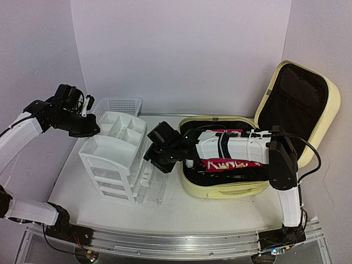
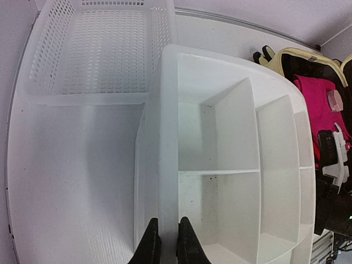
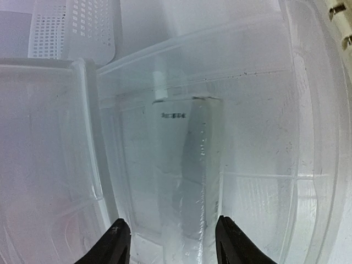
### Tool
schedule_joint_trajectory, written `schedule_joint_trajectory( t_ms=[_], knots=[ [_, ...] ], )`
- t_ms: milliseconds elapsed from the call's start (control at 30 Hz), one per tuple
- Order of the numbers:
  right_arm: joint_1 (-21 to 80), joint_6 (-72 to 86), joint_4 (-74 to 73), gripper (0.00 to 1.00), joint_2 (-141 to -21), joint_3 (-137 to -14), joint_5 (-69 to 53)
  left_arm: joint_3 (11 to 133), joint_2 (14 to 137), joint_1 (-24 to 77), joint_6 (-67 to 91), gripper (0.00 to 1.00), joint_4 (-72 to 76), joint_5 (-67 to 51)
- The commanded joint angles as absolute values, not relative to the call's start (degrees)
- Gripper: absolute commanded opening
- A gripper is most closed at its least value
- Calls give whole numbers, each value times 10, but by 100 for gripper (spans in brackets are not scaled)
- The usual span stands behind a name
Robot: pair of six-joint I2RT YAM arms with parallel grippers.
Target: Open, take out, and arrange the luggage
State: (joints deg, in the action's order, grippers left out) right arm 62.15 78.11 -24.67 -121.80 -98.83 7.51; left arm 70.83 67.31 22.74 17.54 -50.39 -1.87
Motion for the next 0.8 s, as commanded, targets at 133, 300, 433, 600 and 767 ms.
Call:
schedule_joint_trajectory(
  t_ms=[133,300,433,600,767],
  knots=[
    [628,727,-228,58,-1164,-1005,99,685,682,229,155,0,-547,-23],
    [628,603,-228,59,-1091,-984,98,686,683,230,155,0,-547,-23],
    [625,480,-264,67,-1020,-939,180,684,680,229,154,0,-547,-22],
    [573,413,-354,70,-998,-914,211,683,680,229,154,0,-547,-23],
    [494,415,-410,63,-1038,-922,119,683,683,230,155,0,-547,-26]
  ],
)
